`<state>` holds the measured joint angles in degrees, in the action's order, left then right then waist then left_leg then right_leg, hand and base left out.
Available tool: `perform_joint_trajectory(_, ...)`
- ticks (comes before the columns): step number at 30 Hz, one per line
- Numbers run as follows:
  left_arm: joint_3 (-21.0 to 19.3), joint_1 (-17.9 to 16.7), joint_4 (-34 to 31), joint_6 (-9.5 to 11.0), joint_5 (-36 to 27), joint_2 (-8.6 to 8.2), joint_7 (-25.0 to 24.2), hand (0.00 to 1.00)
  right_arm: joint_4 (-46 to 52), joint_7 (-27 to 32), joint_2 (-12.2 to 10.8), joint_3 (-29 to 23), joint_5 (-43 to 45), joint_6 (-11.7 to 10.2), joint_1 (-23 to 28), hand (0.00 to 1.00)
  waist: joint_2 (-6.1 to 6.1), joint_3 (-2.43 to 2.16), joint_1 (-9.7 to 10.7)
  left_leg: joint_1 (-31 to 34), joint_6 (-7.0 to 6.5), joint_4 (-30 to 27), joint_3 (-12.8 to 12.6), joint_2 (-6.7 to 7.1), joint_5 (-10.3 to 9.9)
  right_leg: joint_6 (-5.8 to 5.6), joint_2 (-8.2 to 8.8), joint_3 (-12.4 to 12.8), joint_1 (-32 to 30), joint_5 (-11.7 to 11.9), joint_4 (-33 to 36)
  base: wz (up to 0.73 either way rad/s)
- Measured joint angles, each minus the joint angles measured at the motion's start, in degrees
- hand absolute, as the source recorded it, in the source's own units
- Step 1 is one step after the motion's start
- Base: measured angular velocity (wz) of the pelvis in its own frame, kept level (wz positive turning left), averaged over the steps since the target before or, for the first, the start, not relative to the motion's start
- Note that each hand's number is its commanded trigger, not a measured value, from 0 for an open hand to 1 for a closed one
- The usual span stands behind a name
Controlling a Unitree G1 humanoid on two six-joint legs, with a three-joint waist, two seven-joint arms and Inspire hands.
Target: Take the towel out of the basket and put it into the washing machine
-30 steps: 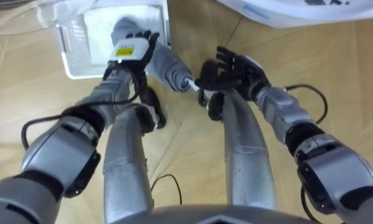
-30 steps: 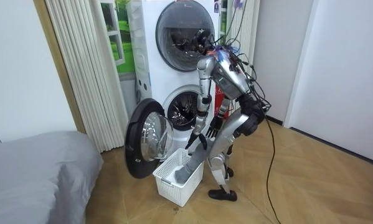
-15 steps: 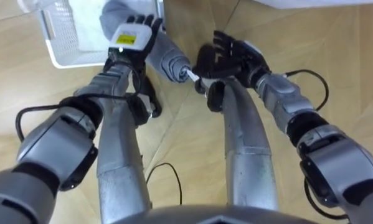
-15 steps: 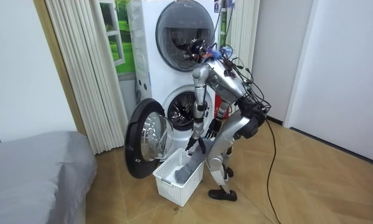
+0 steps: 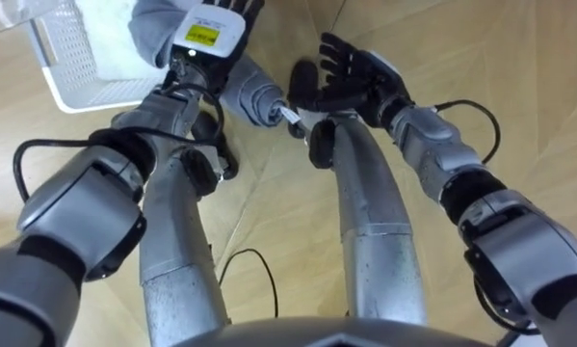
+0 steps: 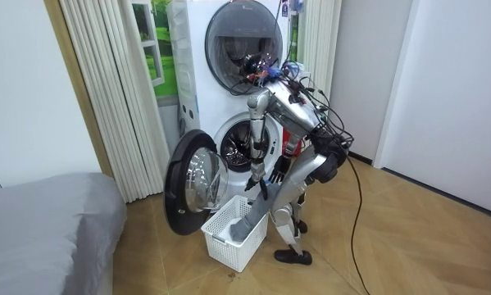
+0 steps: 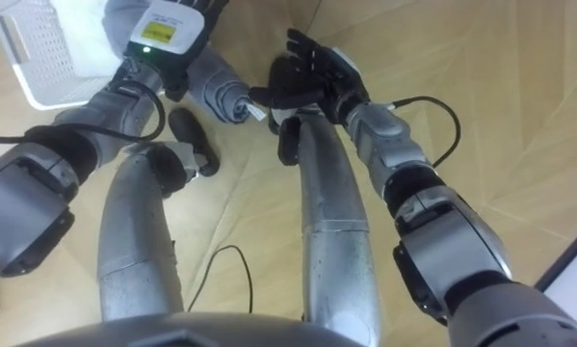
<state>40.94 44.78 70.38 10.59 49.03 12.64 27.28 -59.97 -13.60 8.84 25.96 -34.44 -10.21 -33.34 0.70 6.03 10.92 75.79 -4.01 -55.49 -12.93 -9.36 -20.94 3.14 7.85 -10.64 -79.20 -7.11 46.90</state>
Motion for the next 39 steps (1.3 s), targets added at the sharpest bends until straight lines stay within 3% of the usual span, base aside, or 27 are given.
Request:
perform_joint_trajectory(1, 0.0, 0.0, 0.0, 0.1, 0.0, 0.0, 0.1, 0.29, 0.0, 0.1, 0.0, 0.2, 0.0, -0.2, -0.1, 0.0, 0.08, 0.05, 0.0, 0.0, 0.01, 0.0, 0.0, 0.0, 0.0, 0.0, -0.01, 0.0, 0.0, 0.0, 0.0, 0.0)
perform_joint_trajectory(2, 0.2, 0.0, 0.0, 0.3, 0.0, 0.09, 0.2, 0.55, -0.1, 0.2, 0.0, 0.4, 0.0, -0.4, -0.2, 0.0, 0.13, 0.08, 0.0, 0.0, 0.01, 0.0, 0.0, -0.04, -0.1, -0.02, -0.03, 0.0, 0.0, 0.0, -0.1, 0.0)
perform_joint_trajectory(3, 0.9, 0.1, 0.0, 0.4, 0.0, 0.2, 0.3, 0.69, -0.1, 0.2, 0.0, 0.5, 0.0, -0.5, -0.3, 0.0, 0.17, 0.11, 0.1, 0.1, 0.0, 0.1, 0.0, -0.01, -0.1, -0.06, -0.01, 0.0, 0.0, 0.0, -0.1, 0.0)
perform_joint_trajectory(5, 1.0, 0.1, 0.0, 0.6, 0.0, 0.14, 0.3, 0.87, -0.1, 0.2, 0.0, 1.0, 0.0, -1.1, -0.4, 0.0, 0.22, 0.14, 0.1, 0.1, 0.01, 0.2, 0.1, -0.01, -0.1, -0.15, -0.02, 0.0, 0.0, -0.1, -0.2, 0.0)
perform_joint_trajectory(6, 1.0, 0.1, -0.1, 0.7, 0.0, 0.03, 0.3, 0.89, -0.2, 0.1, 0.0, 1.1, 0.1, -1.1, -0.3, 0.0, 0.23, 0.14, 0.0, 0.1, 0.02, 0.2, 0.2, -0.05, -0.1, -0.21, -0.04, -0.1, 0.0, -0.2, -0.2, 0.0)
perform_joint_trajectory(7, 1.0, 0.1, -0.1, 0.7, 0.0, 0.01, 0.2, 1.0, -0.2, 0.1, -0.1, 1.2, 0.3, -1.1, -0.3, 0.0, 0.23, 0.14, 0.0, 0.2, 0.02, 0.2, 0.2, -0.07, -0.2, -0.25, -0.06, -0.1, 0.0, -0.2, -0.3, 0.0)
perform_joint_trajectory(14, 4.4, 0.7, -0.5, 0.7, -5.4, -0.4, -7.9, 1.0, -2.2, -0.5, -0.4, 1.6, 1.0, -1.5, -0.6, 0.0, 0.66, 0.39, 0.1, 0.0, -0.02, 0.5, 0.3, 0.13, -0.2, -0.48, 0.02, 0.2, 0.0, -0.3, -0.3, 0.0)
perform_joint_trajectory(21, 5.0, 2.0, -0.7, 0.6, -11.3, -0.49, -17.5, 1.0, -4.5, -0.8, -1.0, 1.5, 2.3, -1.5, -2.8, 0.0, 0.73, 0.36, 0.9, -0.4, -0.07, 0.6, -0.5, 0.04, -0.3, -0.49, 0.1, 0.6, 0.0, -0.3, -0.1, 0.0)
perform_joint_trajectory(30, 7.5, 1.8, -0.6, 0.4, -13.5, -0.76, -26.1, 1.0, -6.4, -0.3, -2.1, 1.9, 3.4, -1.4, -3.1, 0.0, 1.43, 0.3, 1.4, -2.5, -0.09, 0.6, -1.6, 0.0, -0.2, -0.49, -0.05, 1.4, 1.2, -0.3, 0.1, -0.02)
perform_joint_trajectory(34, 7.4, 1.2, -0.6, 0.4, -13.6, -0.82, -27.9, 1.0, -6.6, 0.3, -2.0, 2.1, 4.0, -1.4, -2.5, 0.0, 1.57, 0.26, 1.4, -3.8, -0.13, 0.5, -1.6, -0.1, -0.3, -0.54, -0.2, 1.8, 2.4, -0.3, -0.1, 0.0)
perform_joint_trajectory(39, 5.6, -1.7, -0.6, 0.9, -13.4, -1.66, -26.5, 1.0, -6.3, 0.5, -2.0, 2.7, 2.8, -1.7, -0.9, 0.0, 1.57, 0.26, 1.0, -7.3, -0.09, 0.7, -1.6, -0.35, -0.4, -0.55, -0.07, 1.7, 5.8, -0.3, -0.1, 0.0)
